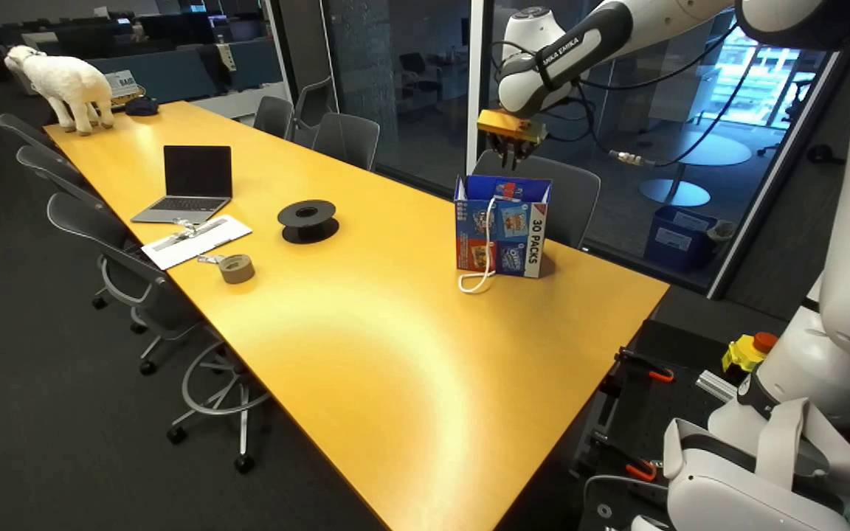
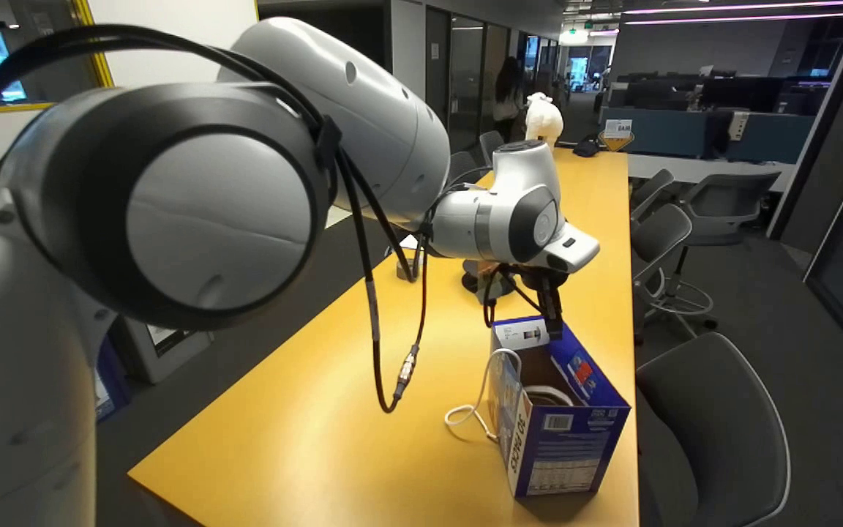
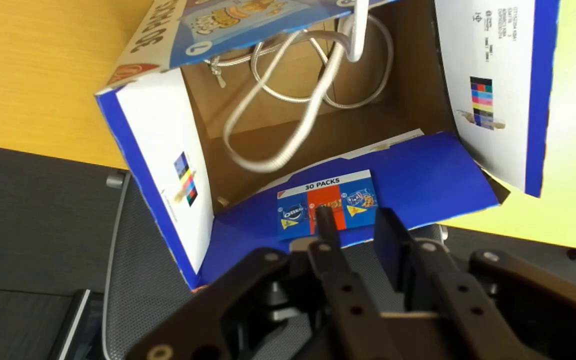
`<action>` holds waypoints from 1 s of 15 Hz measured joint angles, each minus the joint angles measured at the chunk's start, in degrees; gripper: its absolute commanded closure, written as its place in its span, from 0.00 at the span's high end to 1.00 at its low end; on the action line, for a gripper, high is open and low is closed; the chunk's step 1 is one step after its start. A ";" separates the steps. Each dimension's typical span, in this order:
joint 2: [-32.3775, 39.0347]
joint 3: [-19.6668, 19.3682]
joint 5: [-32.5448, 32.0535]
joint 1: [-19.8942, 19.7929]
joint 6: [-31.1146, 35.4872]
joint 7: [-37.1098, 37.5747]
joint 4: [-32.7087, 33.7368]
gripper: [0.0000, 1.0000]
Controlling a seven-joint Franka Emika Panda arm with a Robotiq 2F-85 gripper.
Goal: Put the ropes in the box
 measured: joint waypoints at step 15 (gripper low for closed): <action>-15.66 3.29 4.77 2.95 -0.64 -15.68 -17.73 1.00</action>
